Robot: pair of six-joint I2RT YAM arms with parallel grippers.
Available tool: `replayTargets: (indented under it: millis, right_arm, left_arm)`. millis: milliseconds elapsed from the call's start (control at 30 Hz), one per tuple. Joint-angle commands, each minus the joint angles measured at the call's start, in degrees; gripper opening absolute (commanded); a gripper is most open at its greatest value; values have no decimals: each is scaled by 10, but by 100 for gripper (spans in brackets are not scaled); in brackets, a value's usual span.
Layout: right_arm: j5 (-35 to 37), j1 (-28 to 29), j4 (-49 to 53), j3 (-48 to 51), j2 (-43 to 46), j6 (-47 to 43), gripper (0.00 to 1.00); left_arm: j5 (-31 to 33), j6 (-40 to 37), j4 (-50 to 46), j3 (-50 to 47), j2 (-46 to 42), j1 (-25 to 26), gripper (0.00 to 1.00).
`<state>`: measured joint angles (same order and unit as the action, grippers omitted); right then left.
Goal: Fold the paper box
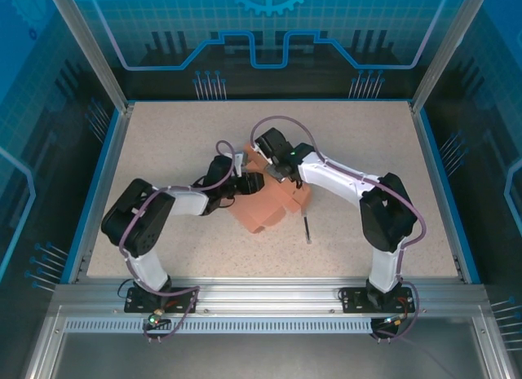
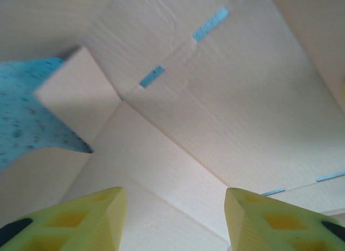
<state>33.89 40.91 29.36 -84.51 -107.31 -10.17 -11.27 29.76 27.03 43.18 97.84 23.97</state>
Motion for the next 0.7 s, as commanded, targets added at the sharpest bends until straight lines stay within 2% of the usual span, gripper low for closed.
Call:
replayTargets:
  millis: [0,367,667]
  right_arm:
    - [72,12,-62,12,-7,-53,0]
    - [211,49,-197,48,-67,-190,0]
    - [246,56,-351,105,-88,-287,0]
  left_arm:
    - [21,9,-56,-18,-44,-26,54]
    - [74,6,-117,-61,-141,-90,55]
    - [85,-1,-128,-72,-169,-105,56]
